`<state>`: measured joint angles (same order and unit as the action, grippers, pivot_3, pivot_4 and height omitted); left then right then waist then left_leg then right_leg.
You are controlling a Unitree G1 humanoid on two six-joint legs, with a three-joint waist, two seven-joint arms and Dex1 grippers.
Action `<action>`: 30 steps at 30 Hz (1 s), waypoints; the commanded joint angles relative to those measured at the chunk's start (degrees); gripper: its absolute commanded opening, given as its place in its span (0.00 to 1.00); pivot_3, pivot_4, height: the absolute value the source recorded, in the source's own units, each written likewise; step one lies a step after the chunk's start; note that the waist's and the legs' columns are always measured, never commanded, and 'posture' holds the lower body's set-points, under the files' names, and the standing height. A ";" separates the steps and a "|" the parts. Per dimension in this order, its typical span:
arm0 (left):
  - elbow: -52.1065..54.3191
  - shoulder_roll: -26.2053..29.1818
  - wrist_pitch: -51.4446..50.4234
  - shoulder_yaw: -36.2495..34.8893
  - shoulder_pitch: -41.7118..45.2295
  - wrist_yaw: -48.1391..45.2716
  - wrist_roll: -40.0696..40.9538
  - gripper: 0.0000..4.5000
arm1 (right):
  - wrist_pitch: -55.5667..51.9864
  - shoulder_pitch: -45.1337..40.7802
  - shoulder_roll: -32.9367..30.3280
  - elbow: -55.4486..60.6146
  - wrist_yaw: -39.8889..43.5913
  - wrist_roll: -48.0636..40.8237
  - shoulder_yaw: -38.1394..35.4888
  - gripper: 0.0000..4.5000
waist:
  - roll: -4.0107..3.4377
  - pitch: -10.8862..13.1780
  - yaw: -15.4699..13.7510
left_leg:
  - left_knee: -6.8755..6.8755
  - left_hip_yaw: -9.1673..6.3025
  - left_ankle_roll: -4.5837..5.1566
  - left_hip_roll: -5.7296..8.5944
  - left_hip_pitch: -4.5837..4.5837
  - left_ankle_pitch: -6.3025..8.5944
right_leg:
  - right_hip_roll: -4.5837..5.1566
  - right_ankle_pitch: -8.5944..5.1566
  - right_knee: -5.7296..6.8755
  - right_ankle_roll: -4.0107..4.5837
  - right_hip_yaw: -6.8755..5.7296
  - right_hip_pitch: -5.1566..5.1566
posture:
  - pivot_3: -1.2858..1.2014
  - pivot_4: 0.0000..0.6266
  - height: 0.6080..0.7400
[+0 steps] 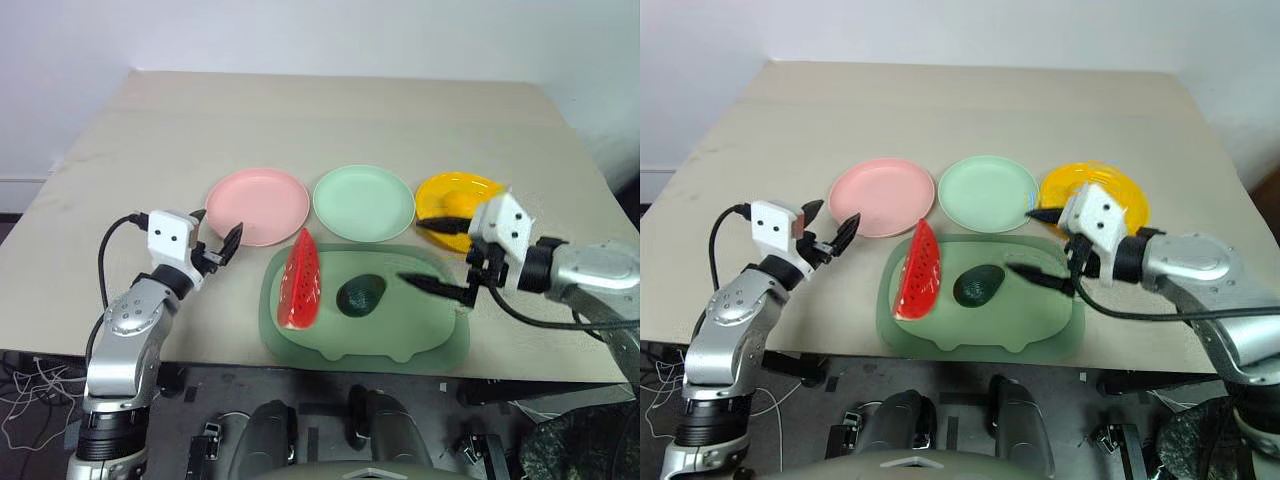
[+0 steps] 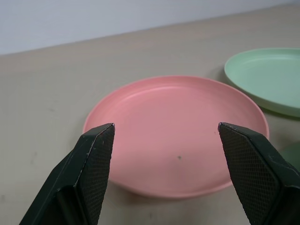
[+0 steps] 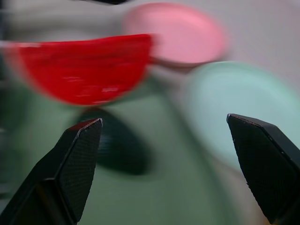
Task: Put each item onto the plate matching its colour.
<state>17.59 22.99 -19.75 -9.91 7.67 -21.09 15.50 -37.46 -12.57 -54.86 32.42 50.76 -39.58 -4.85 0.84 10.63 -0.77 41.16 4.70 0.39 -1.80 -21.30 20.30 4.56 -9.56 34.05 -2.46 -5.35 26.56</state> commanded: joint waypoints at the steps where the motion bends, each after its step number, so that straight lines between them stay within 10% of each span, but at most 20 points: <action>1: 0.29 0.32 0.84 -0.01 1.01 -0.28 -0.20 0.82 | -1.92 -0.47 1.97 3.76 -0.49 -2.18 1.90 1.00 | 0.00 0.00 0.03 | 0.00 0.00 0.00 0.00 0.00 0.00 | -0.01 0.00 0.00 0.00 0.00 0.00 | 0.52 0.24 1.00; 30: 2.72 0.01 0.52 -0.43 -0.62 0.84 -0.29 0.82 | 15.73 -9.85 13.09 -15.43 7.12 25.10 22.48 1.00 | 0.03 -0.01 0.03 | 0.01 0.01 -0.01 0.05 0.01 -0.01 | 0.00 0.01 0.04 0.00 -0.01 0.00 | 0.52 0.24 1.00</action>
<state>17.87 22.65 -19.73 -9.87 6.73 -20.48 15.43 -23.13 -21.21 -42.10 16.92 57.33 -15.20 17.52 0.86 10.62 -0.75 41.16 4.71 0.38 -1.76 -21.29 20.29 4.56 -9.55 34.10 -2.46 -5.36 26.56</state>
